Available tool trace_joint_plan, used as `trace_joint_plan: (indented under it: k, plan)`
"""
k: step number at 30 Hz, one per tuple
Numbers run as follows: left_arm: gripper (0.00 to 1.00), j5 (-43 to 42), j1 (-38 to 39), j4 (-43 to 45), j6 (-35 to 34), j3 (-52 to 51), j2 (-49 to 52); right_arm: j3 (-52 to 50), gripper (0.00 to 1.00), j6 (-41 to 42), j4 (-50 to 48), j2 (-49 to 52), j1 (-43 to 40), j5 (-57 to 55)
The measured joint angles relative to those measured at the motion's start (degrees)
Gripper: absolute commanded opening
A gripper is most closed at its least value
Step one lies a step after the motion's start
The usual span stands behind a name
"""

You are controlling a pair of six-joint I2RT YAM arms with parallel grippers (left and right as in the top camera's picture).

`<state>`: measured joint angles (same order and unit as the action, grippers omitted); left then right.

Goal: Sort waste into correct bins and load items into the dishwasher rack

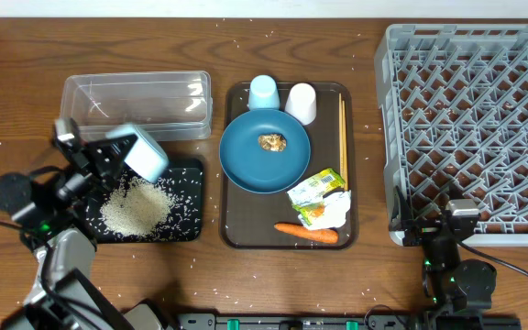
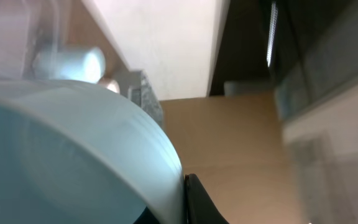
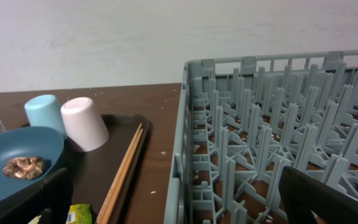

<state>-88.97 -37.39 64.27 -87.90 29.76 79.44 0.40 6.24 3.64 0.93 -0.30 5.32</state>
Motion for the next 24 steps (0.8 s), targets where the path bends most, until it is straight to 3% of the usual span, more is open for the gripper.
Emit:
trace_joint_plan:
  k: [2, 7, 12, 15, 20, 24]
  plan:
    - [0.06, -0.07, 0.0, 0.9, -0.68, 0.66, -0.98, 0.0, 0.99, 0.0, 0.02, 0.0, 0.0, 0.0]
    - [0.06, -0.28, 0.15, -6.93, -6.08, 0.5, 1.62, 0.0, 0.99, 0.0, 0.0, 0.0, 0.0, 0.0]
    - [0.06, 0.24, 1.42, 14.27, -10.49, 0.02, -0.92, 0.0, 0.99, 0.0, 0.02, 0.04, 0.0, 0.0]
    - [0.06, 0.28, 0.87, 13.0, -14.78, 0.24, -2.97, 0.0, 0.99, 0.0, 0.0, 0.04, 0.0, 0.0]
    - [0.06, -0.15, 0.79, 24.81, -21.79, 0.17, -2.75, 0.0, 0.99, 0.0, 0.0, 0.04, 0.0, 0.0]
    - [0.06, -0.37, 0.87, 25.57, -24.72, 0.17, -3.08, 0.0, 0.99, 0.0, 0.0, 0.04, 0.0, 0.0]
